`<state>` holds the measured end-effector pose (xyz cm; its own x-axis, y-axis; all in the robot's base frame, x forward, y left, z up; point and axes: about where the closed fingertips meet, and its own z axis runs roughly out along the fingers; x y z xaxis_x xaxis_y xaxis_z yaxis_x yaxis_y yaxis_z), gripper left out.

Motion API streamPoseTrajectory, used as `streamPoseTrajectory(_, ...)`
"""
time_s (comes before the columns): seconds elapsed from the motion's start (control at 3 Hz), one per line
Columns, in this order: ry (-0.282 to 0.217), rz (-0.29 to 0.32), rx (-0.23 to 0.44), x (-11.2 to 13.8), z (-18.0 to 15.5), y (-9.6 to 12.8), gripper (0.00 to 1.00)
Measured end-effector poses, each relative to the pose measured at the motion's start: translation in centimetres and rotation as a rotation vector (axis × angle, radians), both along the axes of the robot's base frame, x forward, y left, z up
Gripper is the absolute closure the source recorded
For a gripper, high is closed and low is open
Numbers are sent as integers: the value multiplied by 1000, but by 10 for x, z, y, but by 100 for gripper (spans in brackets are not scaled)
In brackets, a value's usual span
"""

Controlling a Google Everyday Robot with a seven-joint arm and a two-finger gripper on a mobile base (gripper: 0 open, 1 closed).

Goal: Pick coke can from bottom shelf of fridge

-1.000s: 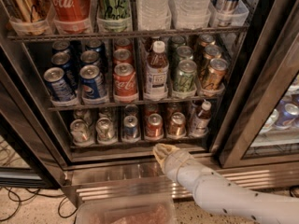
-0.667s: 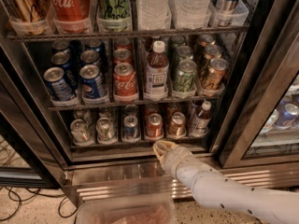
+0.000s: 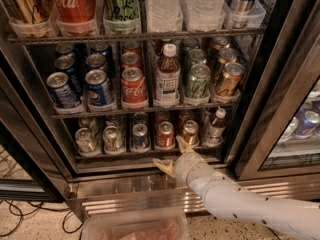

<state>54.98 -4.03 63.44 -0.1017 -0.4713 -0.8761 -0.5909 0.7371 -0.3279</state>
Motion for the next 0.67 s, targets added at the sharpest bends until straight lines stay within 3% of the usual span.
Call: streamPoseTrajectory(0.67, -44, 24, 2, 12, 9, 10, 4)
